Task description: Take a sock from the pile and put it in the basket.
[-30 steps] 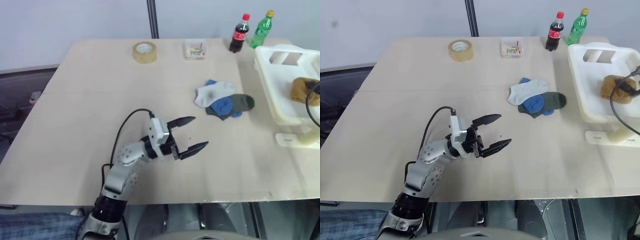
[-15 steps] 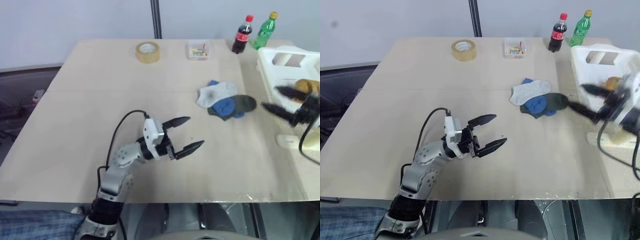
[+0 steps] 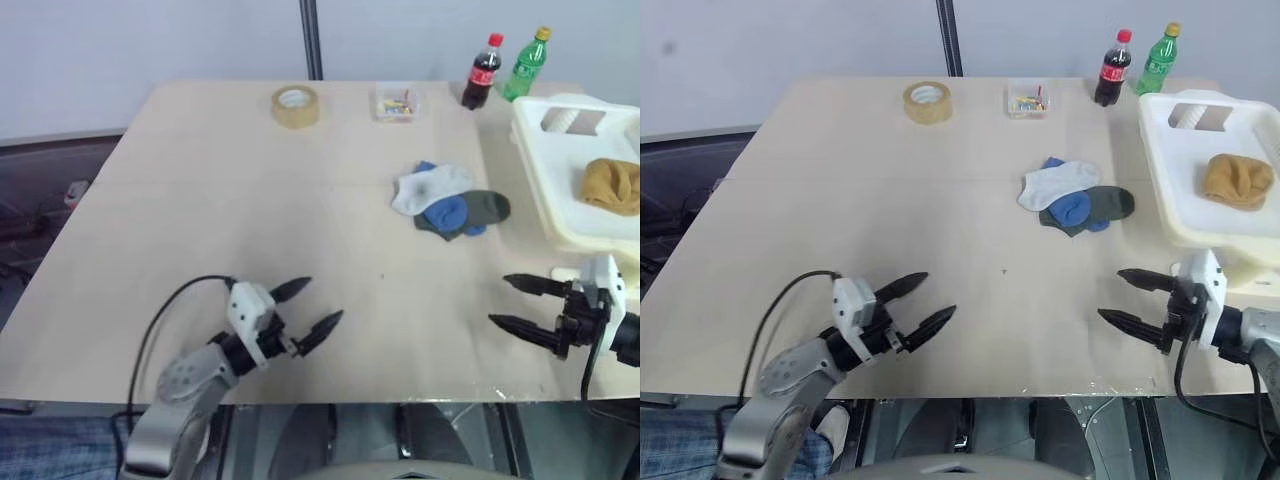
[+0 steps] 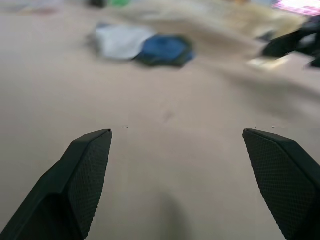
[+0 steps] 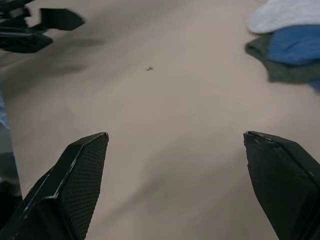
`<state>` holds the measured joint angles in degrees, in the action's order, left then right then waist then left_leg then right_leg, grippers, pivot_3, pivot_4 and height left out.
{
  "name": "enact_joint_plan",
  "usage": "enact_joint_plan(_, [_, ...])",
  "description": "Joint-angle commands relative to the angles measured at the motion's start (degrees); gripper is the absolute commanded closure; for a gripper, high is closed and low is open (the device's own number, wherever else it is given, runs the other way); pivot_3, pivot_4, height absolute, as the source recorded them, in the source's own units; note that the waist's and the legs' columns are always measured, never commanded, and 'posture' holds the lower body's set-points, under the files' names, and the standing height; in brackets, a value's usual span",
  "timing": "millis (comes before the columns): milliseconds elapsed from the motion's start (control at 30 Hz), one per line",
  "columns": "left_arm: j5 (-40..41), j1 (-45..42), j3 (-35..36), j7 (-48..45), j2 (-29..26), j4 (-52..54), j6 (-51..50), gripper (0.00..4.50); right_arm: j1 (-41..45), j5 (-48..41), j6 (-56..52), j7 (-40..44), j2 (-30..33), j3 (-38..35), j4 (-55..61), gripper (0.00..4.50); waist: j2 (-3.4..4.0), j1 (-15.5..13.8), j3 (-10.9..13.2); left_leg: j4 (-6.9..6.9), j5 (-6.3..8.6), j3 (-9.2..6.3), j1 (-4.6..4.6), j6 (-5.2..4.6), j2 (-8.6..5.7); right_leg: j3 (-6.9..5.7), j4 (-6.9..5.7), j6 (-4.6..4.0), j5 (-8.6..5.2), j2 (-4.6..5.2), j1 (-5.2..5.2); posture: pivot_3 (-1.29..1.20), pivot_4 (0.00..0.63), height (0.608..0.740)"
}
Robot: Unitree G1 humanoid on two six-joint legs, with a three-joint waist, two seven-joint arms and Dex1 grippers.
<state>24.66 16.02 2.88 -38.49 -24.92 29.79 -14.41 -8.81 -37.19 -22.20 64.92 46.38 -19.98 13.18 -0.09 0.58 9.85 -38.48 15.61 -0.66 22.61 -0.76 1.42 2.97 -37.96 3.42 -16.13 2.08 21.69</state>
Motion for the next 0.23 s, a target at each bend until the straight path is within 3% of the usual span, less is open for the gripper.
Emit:
enact_joint_plan(33, [0.63, 3.31, 4.66, 4.55, -0.53, 6.51, -2.12, 0.00, 0.55, -1.63, 3.02, 0.53, -2.22, -3.89, -2.98, 0.02, -0.16, 0.07, -0.06, -0.01, 0.00, 0.01, -0.02, 0.00, 0.00, 0.00, 0.00, 0.00, 0.00, 0.00, -0.02, 0.00, 0.150, 0.740])
enact_joint_plan(233, [0.84, 5.09, 7.00, 6.37, -2.71, 9.75, -5.40, 0.00, 4.12, -0.31, 4.76, 0.75, -3.44, -2.61, -7.72, 0.02, -0.16, 0.13, -0.08, -0.01, 0.00, 0.08, -0.09, 0.01, -0.01, 0.06, -0.03, -0.01, 0.00, -0.06, -0.02, 0.00, 0.150, 0.740])
